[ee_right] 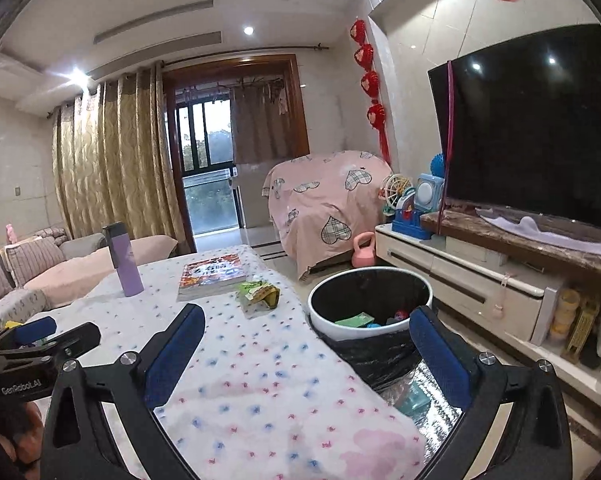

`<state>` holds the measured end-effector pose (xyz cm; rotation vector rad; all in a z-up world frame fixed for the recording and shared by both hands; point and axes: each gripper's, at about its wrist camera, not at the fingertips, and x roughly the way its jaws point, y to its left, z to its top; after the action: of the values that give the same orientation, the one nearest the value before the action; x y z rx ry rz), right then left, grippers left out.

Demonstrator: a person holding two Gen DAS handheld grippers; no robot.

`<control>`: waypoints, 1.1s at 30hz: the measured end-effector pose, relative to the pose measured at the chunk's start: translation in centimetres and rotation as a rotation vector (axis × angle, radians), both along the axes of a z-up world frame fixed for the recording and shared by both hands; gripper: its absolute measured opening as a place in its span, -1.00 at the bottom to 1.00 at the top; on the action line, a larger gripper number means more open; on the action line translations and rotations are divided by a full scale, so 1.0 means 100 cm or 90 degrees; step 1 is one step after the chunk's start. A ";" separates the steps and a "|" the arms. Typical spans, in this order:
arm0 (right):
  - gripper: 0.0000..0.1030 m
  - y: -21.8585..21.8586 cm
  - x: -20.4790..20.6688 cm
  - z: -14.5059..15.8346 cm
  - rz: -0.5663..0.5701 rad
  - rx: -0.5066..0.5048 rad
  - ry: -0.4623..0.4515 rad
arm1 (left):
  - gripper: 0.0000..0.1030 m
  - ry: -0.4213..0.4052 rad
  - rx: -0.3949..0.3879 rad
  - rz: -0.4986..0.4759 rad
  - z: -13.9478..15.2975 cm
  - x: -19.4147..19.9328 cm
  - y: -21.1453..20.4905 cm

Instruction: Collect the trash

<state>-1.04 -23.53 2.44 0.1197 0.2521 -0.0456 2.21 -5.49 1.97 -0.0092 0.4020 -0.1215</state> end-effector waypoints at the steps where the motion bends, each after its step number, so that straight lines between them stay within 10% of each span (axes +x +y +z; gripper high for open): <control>1: 1.00 0.000 -0.001 0.000 -0.002 -0.001 0.000 | 1.00 -0.001 0.007 0.002 -0.002 -0.001 -0.001; 33: 1.00 0.005 -0.006 -0.008 0.014 -0.003 0.025 | 1.00 -0.014 0.014 0.015 0.000 -0.014 0.001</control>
<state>-1.61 -23.07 1.65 0.1113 0.2929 -0.0260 0.79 -5.35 1.99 0.0093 0.3804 -0.0934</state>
